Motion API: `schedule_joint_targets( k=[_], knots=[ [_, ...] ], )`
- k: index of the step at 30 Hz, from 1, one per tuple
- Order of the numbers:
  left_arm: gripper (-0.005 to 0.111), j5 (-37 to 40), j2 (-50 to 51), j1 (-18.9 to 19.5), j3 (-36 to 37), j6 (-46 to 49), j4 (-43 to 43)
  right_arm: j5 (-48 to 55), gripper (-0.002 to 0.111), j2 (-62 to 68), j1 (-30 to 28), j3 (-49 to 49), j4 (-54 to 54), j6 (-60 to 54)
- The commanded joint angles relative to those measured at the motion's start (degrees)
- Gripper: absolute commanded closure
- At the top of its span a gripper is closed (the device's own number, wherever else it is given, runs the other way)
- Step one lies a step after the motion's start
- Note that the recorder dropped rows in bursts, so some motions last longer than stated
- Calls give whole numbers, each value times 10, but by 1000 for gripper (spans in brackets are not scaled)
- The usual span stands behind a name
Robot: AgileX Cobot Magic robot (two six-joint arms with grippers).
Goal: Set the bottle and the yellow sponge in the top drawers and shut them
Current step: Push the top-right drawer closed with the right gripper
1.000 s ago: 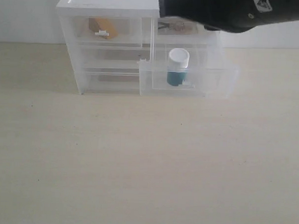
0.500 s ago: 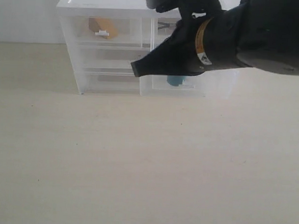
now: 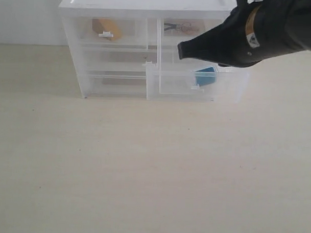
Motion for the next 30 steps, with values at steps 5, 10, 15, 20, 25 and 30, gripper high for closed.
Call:
schedule_joint_targets(
  k=[5,10,15,20,25,30],
  knots=[
    [103,-1,-4,2,2,-3,-3,-59,106,-93,71,94,71,-69],
    [103,-1,-4,2,2,-3,-3,-114,106,-70,69,127,23,-46],
    [103,-1,-4,2,2,-3,-3,-71,106,-29,69,112,-167,116],
    [103,-1,-4,2,4,-3,-3,-54,106,-12,69,107,-275,209],
    [103,-1,-4,2,4,-3,-3,-51,106,-10,69,105,-336,251],
    [103,-1,-4,2,4,-3,-3,-29,106,1,69,103,-377,283]
  ],
)
